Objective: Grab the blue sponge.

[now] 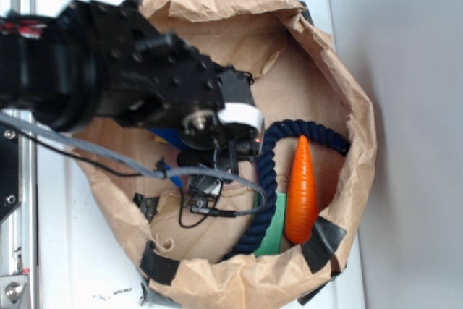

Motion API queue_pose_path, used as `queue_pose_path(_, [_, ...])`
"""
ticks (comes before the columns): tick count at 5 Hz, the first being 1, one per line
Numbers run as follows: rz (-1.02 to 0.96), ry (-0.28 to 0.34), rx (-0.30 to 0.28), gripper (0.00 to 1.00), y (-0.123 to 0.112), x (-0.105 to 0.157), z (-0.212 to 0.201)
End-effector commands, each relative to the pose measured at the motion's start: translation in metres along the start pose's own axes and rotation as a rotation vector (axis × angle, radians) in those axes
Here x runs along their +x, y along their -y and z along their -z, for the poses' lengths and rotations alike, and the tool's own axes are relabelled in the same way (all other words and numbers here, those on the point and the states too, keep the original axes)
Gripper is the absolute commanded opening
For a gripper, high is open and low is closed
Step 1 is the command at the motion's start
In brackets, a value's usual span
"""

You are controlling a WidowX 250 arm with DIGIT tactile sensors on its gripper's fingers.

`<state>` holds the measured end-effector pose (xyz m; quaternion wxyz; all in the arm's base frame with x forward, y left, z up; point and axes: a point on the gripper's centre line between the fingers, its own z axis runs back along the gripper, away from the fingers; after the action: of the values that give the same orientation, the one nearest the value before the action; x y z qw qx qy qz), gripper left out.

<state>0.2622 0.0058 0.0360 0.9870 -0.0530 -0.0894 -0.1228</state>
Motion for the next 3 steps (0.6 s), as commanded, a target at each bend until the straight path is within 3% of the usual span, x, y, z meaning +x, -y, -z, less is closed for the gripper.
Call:
queue_pose_path(1, [-0.011, 0.083, -0.039, 0.00, -0.007, 0.006, -0.044])
queue_pose_path(3, [-0.058, 0.053, -0.143, 0.00, -0.006, 0.015, -0.103])
